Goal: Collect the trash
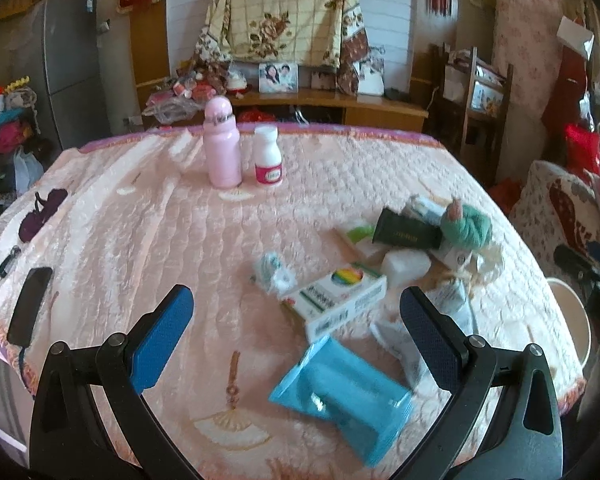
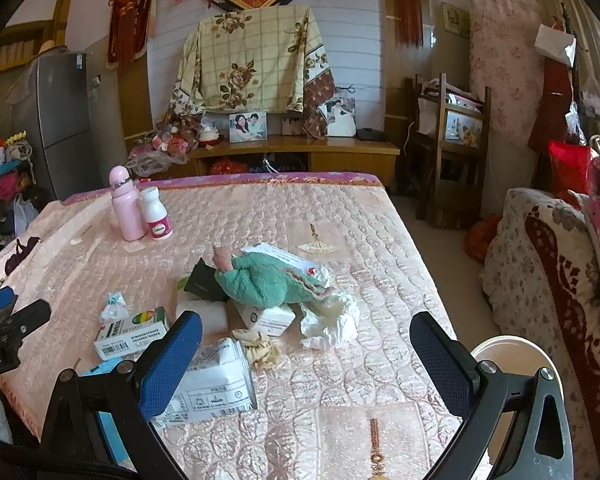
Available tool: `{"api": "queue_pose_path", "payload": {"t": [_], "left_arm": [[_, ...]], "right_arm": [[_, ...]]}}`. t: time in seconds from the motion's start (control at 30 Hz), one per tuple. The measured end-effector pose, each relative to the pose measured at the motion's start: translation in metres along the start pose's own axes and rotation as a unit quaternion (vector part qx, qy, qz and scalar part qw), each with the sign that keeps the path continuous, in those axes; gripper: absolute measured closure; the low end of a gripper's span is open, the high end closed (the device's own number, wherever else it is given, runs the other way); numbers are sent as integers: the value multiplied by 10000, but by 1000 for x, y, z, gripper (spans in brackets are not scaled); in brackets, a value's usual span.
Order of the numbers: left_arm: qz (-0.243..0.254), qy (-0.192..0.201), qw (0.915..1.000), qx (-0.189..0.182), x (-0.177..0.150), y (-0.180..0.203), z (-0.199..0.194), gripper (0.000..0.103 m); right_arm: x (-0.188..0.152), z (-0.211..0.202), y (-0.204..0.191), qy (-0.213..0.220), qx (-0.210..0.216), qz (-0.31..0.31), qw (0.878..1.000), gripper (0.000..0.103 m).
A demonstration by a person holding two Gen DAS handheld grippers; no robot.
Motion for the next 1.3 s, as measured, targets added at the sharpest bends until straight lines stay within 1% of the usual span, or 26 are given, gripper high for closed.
{"api": "queue_pose_path", "payload": {"t": [0.1,0.23,0.37,0.43,0.53,0.6,0.63,0.73,0.83,0.9,0.93,1.03,1.2,1.23,1.27,1.3], "left_arm": [[79,-173,9998,-11,-9,-5,2,0],[195,-324,9992,91,-20,-13,7,0],[166,-482,9986,129,-24,-20,18,0],[162,-535,9984,46,-23,-19,24,0],[265,-513,9983,-69,-19,-13,31,0],[425,-543,9973,-263,-15,-5,38,0],[513,-576,9964,-358,-13,-1,43,0],[775,-601,9927,-702,-6,12,54,0],[1143,-627,9875,-889,3,25,71,0],[1360,-693,9838,-943,6,33,83,0],[1521,-806,9802,-979,7,37,93,0],[1791,-1026,9732,-1010,7,43,113,0],[2189,-1353,9613,-986,5,52,141,1],[2259,-1405,9590,-977,5,53,145,3],[2319,-1460,9566,-991,5,55,148,14],[2368,-1539,9538,-1024,4,55,151,27]], "right_arm": [[-5,4,3,-105,53,17,9999,0],[-14,10,3,-286,143,-39,9995,0],[-21,18,4,-438,283,-4,9986,0],[-23,21,4,-473,324,-10,9984,0],[-22,28,2,-529,420,-46,9977,2],[-20,34,1,-593,586,-33,9965,6],[-17,37,1,-601,679,-11,9959,6],[-8,47,1,-629,794,12,9949,6],[4,63,2,-667,924,111,9934,6],[11,77,3,-719,1025,185,9920,6],[14,84,4,-779,1095,211,9907,6],[22,104,3,-954,1321,185,9865,6],[29,132,-4,-1117,1277,-182,9853,6],[29,139,-5,-1167,1278,-237,9846,6],[29,142,-6,-1198,1281,-263,9841,6],[28,147,-7,-1237,1292,-295,9834,6]]}}
Point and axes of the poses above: each gripper's, at about its wrist camera, not at the fingertips, and z roughly the way its jaws point, y to its right, x to its top, the point moved 3 cm from there along z, roughly the way its jaws point, and after that the axes turned 6 degrees about x, right-handed, at the moved point
